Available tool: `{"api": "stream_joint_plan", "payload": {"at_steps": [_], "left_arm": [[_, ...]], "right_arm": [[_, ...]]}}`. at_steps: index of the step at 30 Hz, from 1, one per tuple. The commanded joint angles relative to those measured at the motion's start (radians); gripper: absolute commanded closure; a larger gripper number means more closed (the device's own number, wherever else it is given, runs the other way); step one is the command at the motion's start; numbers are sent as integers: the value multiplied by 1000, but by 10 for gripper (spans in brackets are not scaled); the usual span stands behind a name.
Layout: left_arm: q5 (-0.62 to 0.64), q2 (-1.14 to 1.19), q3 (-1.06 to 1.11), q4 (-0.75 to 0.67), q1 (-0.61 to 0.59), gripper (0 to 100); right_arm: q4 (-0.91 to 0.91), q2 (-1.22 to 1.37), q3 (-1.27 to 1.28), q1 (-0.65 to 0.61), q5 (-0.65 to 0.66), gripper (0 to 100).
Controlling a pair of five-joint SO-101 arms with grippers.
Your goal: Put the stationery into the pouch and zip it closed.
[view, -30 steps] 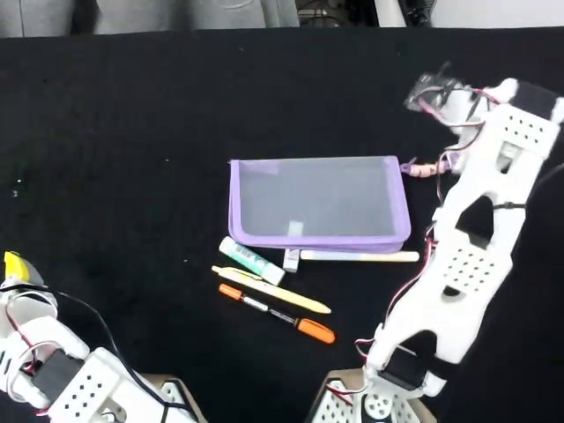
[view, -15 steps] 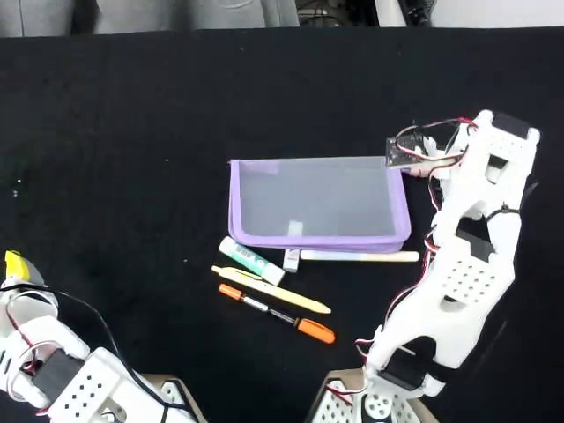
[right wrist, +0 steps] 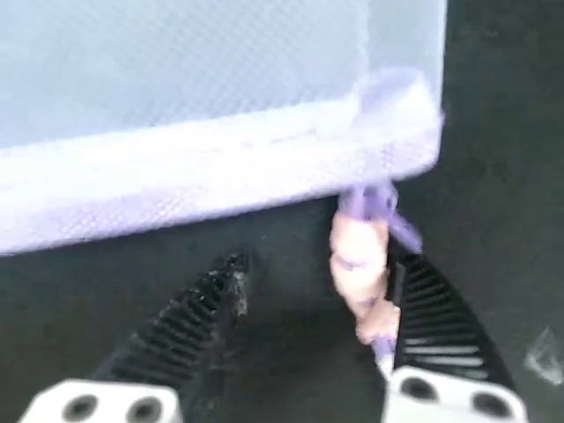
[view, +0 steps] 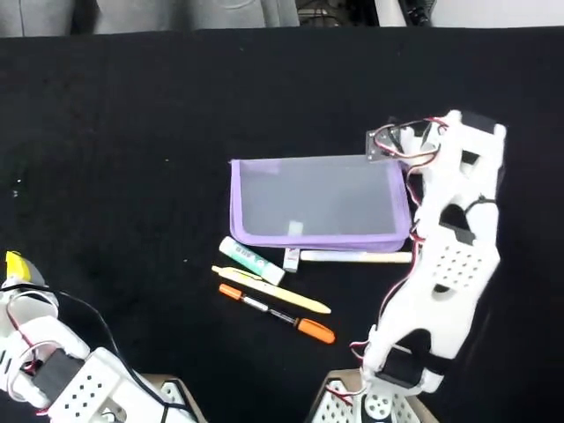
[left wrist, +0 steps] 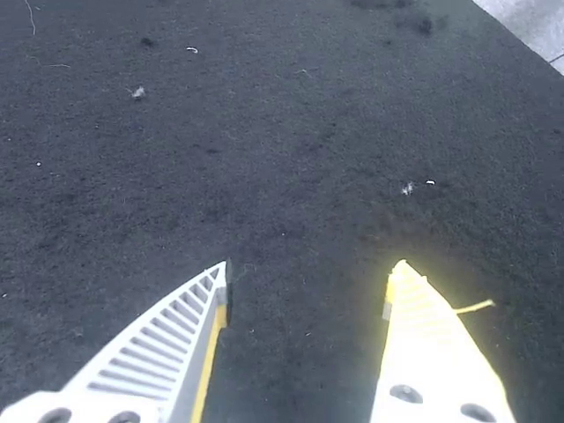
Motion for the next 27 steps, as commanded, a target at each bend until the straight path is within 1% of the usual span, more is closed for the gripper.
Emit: {"api": "stream_joint_plan", "payload": {"at_steps": [1,5,8,10,13,20,24,27], "left_arm": [[6,-11,22,3,7,712],[6,-11,22,2,8,712],[6,-11,22,0,8,712],[6,-11,22,0,8,712],[6,-11,22,0,8,712],[6,-11,22,0,8,712],[6,-11,22,-2,8,712],[6,-11,22,-2,8,712]], "right_arm": [[-31,58,-73,-8,8,802],[-31,64,-145,-3,8,988],[-31,42,-219,9,-26,972],[-31,22,-283,11,-80,989],[-31,-7,-389,9,-184,988],[-31,-27,-631,-2,-341,988],[-31,-27,-786,-25,-430,988],[-35,-22,-914,-64,-499,988]]}}
